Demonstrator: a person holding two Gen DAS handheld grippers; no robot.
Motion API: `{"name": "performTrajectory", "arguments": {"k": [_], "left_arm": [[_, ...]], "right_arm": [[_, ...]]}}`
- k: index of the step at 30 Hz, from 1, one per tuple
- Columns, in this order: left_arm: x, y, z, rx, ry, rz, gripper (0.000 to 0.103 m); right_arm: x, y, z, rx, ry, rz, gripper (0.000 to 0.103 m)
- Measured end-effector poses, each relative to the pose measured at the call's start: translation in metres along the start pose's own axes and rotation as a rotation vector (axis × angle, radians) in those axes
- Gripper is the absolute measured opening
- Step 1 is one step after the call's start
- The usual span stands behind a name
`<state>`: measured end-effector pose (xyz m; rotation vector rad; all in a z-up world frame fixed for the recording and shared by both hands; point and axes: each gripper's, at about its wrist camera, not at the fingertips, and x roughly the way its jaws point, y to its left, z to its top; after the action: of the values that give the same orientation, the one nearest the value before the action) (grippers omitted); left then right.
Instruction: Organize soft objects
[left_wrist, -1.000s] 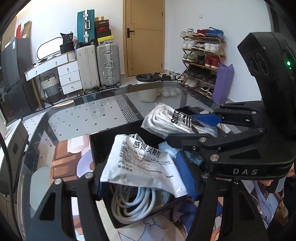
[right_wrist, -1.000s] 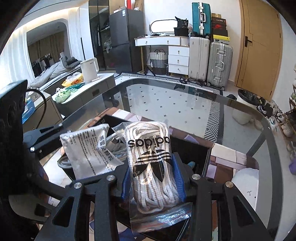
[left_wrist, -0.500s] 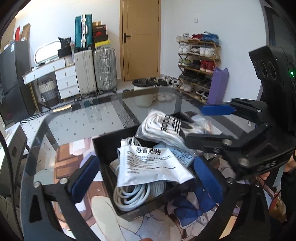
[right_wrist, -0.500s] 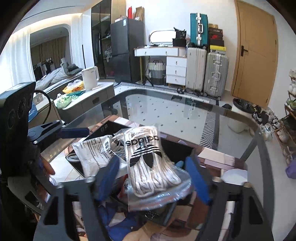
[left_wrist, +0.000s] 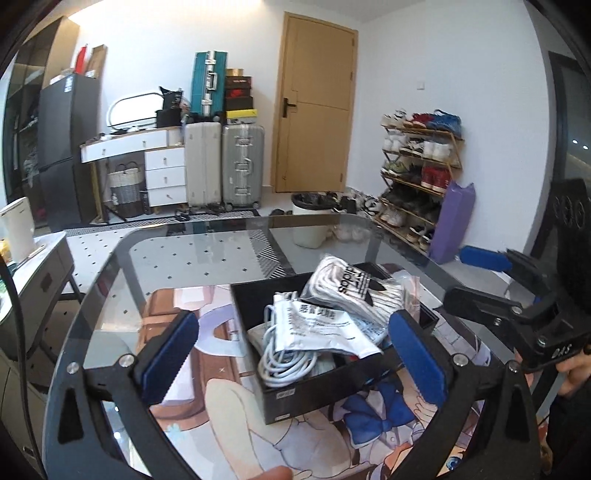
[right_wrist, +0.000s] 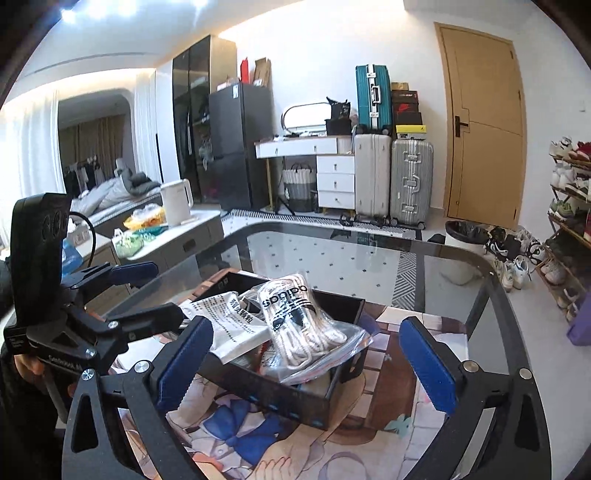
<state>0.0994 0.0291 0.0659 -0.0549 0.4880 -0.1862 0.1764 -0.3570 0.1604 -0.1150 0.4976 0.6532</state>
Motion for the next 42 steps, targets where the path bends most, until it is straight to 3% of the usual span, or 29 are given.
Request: {"name": "performTrajectory", "arguments": {"k": [17,23,42], "left_arm": [[0.003,0.015,-0.025,-0.044,-0.07,0.102,0.103],[0.013,0.016,-0.033,-0.041,-0.04,0.095,0.103],[0.003,0.008,-0.034,-0.023,-0.082,0.105,0.103]], "right_arm": [[0.003,0.01,-0.026,0.002,-0.043,-0.015,0.102],[0.01,0.01,-0.031,-0.012,-0.037,-0.025,0.102],[0.007,0.006,-0.037,0.004,-0.076,-0.03,0.102]]}}
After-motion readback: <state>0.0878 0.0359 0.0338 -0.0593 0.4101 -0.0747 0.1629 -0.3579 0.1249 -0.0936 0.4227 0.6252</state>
